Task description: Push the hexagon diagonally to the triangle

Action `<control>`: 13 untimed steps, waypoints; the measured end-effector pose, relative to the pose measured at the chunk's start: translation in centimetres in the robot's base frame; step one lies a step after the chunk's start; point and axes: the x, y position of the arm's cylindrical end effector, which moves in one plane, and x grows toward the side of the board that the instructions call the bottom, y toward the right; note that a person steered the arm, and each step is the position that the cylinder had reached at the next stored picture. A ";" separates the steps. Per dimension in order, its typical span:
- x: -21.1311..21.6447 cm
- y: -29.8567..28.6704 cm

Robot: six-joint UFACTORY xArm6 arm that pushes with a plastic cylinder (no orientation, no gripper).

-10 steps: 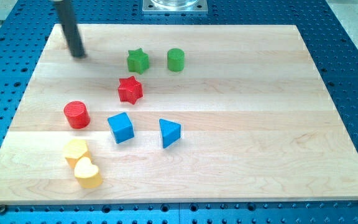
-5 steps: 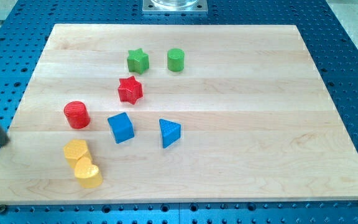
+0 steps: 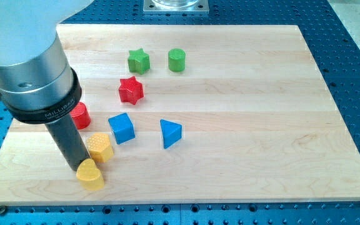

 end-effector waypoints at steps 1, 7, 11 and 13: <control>-0.2 -0.6; -2.1 3.1; 0.3 12.6; 0.3 19.0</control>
